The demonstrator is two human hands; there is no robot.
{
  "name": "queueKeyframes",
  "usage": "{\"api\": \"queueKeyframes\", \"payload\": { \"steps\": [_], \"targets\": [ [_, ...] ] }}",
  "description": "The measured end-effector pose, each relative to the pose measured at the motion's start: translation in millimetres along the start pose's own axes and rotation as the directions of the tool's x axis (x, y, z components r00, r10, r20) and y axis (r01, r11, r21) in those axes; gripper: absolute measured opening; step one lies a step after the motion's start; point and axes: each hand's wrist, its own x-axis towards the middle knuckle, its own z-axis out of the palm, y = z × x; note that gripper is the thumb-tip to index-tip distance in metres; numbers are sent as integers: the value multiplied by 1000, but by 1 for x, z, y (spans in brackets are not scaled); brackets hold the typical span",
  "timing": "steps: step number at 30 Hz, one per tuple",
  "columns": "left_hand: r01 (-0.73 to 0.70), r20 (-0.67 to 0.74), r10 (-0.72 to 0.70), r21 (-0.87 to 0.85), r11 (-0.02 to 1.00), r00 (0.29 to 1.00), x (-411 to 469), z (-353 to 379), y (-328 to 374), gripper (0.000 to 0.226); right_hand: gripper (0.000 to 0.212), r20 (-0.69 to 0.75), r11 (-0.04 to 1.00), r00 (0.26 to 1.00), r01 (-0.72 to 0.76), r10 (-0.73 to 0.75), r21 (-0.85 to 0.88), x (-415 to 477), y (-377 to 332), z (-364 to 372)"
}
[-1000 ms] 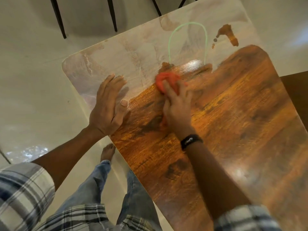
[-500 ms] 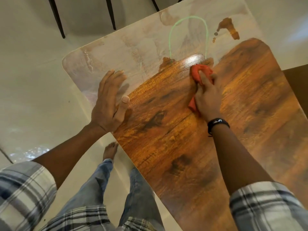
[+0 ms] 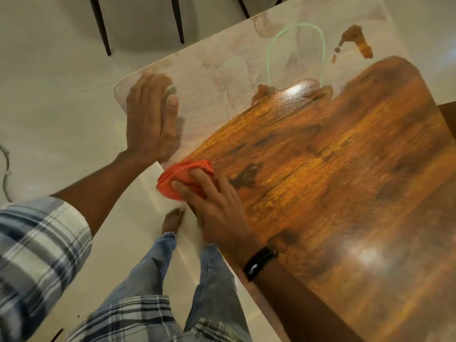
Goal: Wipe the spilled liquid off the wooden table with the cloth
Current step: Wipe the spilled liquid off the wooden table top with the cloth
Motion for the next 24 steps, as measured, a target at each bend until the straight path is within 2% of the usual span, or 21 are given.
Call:
{"api": "queueKeyframes", "payload": {
  "steps": [1, 3, 6, 8, 9, 10, 12, 16, 18, 20, 22, 24],
  "targets": [
    [0, 0, 0, 8, 1000, 1000, 0, -1, -1, 44, 51, -37, 999, 999, -35, 35, 2, 7, 18, -8],
    [-9, -5, 9, 10, 1000, 1000, 1, -3, -1, 43, 53, -102, 969, 966, -243, 238, -40, 22, 67, -27],
    [-22, 13, 22, 8, 1000, 1000, -1, -1, 0, 42, 51, -235, 823, 802, -567, 549, -12, 43, 152, -61],
    [-24, 36, 23, 6, 1000, 999, 0, -2, -1, 45, 45, -268, 739, 709, -673, 653, 23, 58, 179, -75],
    [-21, 46, 21, 4, 1000, 999, 1, -2, -1, 47, 44, -267, 721, 693, -693, 669, 10, 66, 179, -76],
    [-18, 53, 18, 3, 1000, 998, 1, -2, -2, 48, 45, -261, 724, 701, -690, 664, -11, 72, 170, -73],
    [-18, 57, 18, -2, 1000, 998, 0, -3, -3, 47, 50, -230, 791, 774, -612, 591, -26, 78, 133, -59],
    [-39, 57, 35, 68, 997, 998, -5, -4, -4, 42, 52, -107, 951, 947, -308, 304, -24, 54, 30, -12],
    [-34, 88, 32, 30, 999, 996, 2, -1, -1, 42, 49, -26, 981, 981, -194, 194, -22, 35, 0, -1],
    [-22, 90, 20, 22, 1000, 996, 0, -5, -4, 44, 46, 40, 993, 992, -120, 120, -7, 24, 4, -2],
    [-21, 94, 20, 10, 1000, 995, 1, -6, -7, 48, 45, 19, 987, 987, -161, 161, -6, 24, 42, -17],
    [-21, 100, 20, 4, 1000, 995, 2, -4, -6, 50, 48, -74, 954, 952, -299, 296, -34, 29, 99, -41]
  ]
}}
